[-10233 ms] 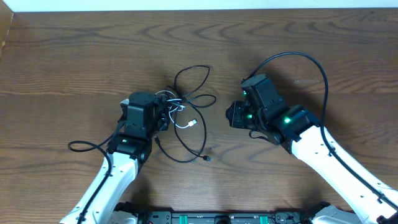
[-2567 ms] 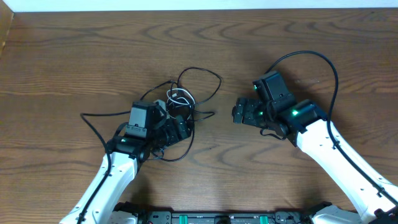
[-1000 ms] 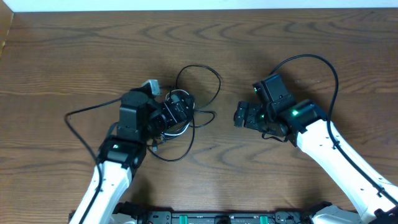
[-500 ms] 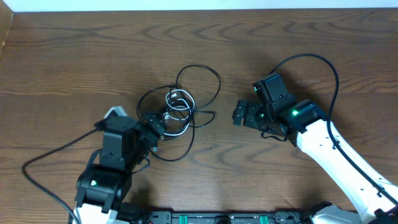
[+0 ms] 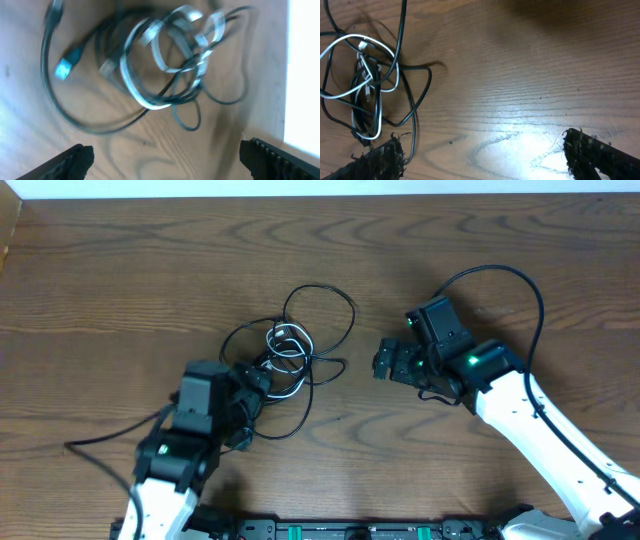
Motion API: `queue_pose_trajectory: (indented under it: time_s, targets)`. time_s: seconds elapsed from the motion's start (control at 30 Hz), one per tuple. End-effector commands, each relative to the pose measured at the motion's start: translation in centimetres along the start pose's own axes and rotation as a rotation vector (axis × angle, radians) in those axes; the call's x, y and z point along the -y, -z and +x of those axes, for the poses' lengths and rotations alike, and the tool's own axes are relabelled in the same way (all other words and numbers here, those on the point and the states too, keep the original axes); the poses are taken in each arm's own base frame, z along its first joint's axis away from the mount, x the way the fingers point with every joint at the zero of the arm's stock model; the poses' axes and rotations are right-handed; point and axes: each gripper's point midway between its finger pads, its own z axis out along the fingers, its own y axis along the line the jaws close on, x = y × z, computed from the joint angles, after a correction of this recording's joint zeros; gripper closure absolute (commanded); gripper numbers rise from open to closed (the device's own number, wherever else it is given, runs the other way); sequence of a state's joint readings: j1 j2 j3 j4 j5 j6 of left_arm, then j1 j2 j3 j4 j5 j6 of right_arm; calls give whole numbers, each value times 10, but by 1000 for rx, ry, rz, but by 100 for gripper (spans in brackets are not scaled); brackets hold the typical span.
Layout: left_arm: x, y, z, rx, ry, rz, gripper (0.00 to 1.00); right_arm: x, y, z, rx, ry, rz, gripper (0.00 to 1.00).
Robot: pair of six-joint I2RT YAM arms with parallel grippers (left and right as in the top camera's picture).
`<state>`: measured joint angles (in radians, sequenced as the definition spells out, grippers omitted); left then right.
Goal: Untangle cables
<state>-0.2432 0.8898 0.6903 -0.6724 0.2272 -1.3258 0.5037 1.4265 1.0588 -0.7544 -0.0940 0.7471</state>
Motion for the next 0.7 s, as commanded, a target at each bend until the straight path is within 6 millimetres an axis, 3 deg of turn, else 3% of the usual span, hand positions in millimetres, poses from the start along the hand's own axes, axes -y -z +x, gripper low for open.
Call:
queue_pose_trajectory:
  time_s: [0.0, 0.2, 0.4, 0.5, 0.67]
  targets:
    - [-25, -24, 19, -83, 288, -138, 2, 0, -5, 0, -3, -1, 19, 1]
    - [-40, -57, 20, -53, 592, -279, 2, 7, -6, 7, -35, -5, 46, 1]
    - [-35, -99, 14, -46, 601, -285, 2, 8, -6, 9, -41, -6, 52, 1]
    - [-37, -124, 15, -78, 538, -294, 44, 8, -6, 9, -41, -6, 51, 1]
    - [-8, -134, 20, -184, 154, -149, 81, 11, -6, 12, -55, -7, 64, 2]
